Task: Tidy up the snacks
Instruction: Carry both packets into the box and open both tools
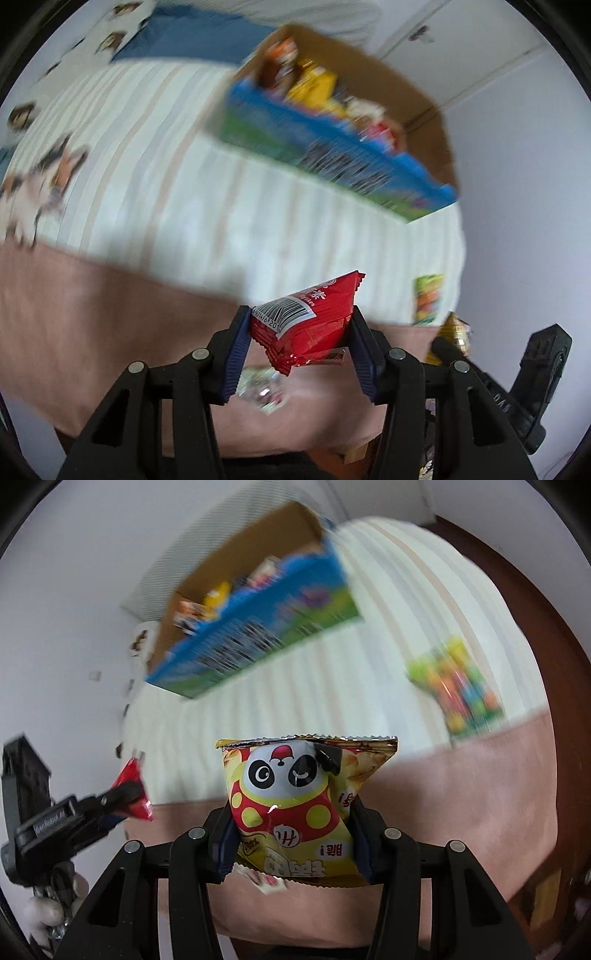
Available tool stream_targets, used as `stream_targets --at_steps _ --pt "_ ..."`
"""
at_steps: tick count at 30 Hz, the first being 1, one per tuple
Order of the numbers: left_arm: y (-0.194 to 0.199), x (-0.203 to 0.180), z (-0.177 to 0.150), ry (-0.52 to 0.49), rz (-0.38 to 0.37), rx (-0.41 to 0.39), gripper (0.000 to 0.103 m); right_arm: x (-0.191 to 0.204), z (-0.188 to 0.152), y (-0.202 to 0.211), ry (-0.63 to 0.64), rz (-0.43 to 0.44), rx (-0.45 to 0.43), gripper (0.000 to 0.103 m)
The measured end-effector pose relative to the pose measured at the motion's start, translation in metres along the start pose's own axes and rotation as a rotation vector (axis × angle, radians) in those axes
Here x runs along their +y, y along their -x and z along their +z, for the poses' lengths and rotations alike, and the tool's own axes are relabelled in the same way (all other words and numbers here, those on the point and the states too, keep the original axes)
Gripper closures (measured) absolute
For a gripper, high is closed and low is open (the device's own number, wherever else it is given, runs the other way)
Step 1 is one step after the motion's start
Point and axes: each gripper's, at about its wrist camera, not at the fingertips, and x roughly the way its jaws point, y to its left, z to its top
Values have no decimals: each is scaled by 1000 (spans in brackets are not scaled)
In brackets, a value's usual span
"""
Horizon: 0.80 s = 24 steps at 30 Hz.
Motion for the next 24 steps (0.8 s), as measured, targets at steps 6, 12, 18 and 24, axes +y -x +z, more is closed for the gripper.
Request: stream_targets --at_steps 6,12,18,24 --pt "12 -45 60 -97 -10 -58 55 41 71 11 87 23 -54 50" --pt "5 -65 135 -140 41 -81 55 68 160 6 130 -17 -111 50" --pt "-31 -56 205 -135 121 -20 55 72 239 -29 127 -74 -86 50" --pt "-83 -35 254 -147 257 66 55 68 307 -87 125 -158 -28 50"
